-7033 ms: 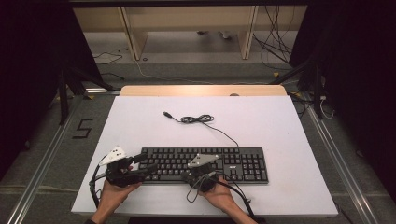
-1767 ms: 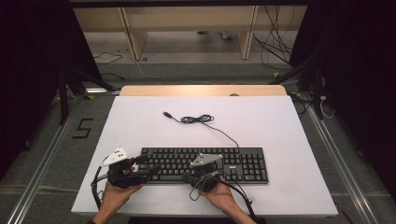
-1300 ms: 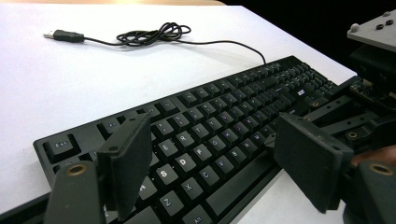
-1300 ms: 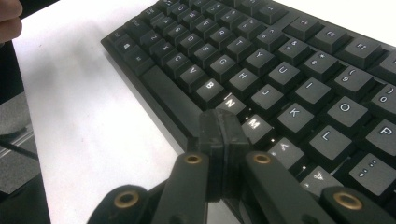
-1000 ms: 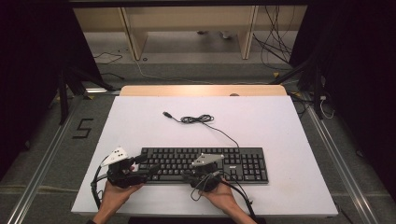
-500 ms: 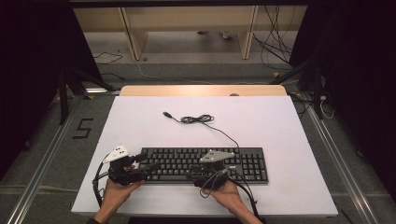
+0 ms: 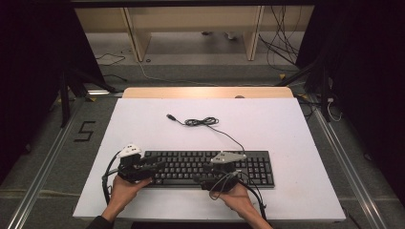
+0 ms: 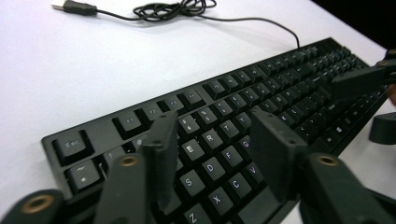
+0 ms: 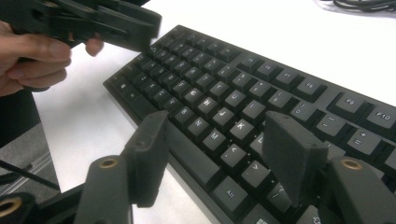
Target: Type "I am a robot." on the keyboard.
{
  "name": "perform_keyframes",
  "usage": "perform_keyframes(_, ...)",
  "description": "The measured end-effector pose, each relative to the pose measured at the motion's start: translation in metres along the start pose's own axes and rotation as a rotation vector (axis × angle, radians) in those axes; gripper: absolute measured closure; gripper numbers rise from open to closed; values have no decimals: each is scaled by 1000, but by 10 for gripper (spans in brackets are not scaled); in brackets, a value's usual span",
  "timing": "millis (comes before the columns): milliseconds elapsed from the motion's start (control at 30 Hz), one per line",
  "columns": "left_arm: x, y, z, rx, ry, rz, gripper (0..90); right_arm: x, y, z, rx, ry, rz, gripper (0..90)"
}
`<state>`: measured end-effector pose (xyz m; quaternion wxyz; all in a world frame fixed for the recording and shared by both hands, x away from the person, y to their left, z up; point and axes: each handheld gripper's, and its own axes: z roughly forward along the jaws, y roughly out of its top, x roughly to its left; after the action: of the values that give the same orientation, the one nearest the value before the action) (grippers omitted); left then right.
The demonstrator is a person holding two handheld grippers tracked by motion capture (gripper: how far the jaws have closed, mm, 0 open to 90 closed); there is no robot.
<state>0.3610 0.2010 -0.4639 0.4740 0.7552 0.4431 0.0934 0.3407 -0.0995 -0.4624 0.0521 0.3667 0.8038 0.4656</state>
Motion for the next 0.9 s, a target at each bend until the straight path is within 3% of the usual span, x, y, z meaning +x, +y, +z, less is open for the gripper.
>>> perform_keyframes(233,-4,5,15,48,-11,39,726,0,0,-3,-7,-14,-9,383)
perform_keyframes(467,-4,8,27,79,-22,44,851,0,0,-7,-19,-24,-15,370)
perform_keyframes(667,-7,11,35,119,-5,77,888,1,0,-9,-24,-24,-18,361)
perform_keyframes(900,-7,10,41,146,9,74,889,1,-1,-12,-29,-27,-19,350)
